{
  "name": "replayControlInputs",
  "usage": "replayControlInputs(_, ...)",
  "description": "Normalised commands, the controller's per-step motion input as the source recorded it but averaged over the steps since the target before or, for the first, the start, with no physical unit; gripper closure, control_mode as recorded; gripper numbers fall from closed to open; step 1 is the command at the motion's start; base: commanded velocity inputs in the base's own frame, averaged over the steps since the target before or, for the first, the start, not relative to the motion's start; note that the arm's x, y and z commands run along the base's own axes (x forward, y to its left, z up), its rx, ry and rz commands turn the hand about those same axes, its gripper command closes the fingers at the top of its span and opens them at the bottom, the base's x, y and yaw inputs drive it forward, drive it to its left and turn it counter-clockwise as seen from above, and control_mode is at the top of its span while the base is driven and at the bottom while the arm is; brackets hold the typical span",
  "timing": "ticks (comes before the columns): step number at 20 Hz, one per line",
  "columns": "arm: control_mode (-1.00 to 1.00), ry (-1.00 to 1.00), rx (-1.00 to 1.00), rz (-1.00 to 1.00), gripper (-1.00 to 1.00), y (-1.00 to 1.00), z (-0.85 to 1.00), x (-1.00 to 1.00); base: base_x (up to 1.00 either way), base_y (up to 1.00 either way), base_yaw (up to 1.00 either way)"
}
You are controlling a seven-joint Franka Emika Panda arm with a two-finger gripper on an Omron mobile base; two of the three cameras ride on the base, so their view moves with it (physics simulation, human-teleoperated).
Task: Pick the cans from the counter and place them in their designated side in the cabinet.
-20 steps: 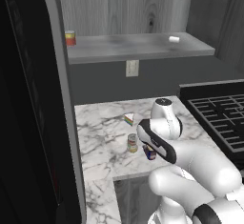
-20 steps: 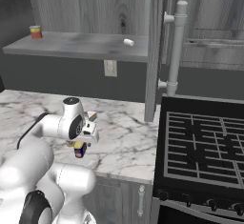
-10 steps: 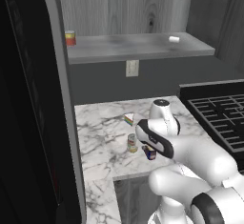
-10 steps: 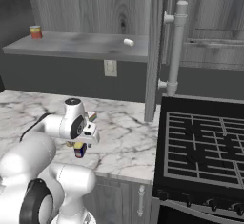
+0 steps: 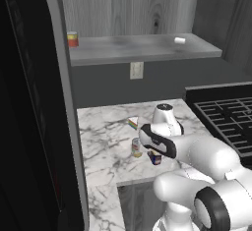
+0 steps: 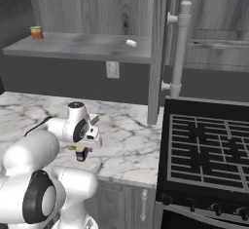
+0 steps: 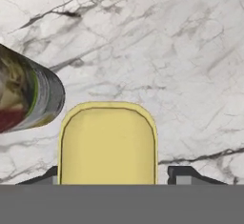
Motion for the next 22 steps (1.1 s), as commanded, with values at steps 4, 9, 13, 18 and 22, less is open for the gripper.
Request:
replayControlInputs(4, -1.0, -0.06, 0.0, 0.0, 1.0, -0.19, -0.04, -0.23, 0.0, 0.0, 0.0)
replayControlInputs(9, -1.0, -0.13, 0.0, 0.0, 1.0, -0.23, 0.06, -0.38, 0.0, 0.0, 0.0)
replayControlInputs(13, -1.0, -0.2, 0.0, 0.03, 1.0, -0.07, 0.35, -0.33, 0.0, 0.0, 0.0)
replayControlInputs(18, -1.0, -0.22, 0.0, 0.05, 1.0, -0.02, 0.49, -0.28, 0.0, 0.0, 0.0)
replayControlInputs(22, -1.0, -0.24, 0.0, 0.06, 1.0, 0.0, 0.51, -0.22, 0.0, 0.0, 0.0)
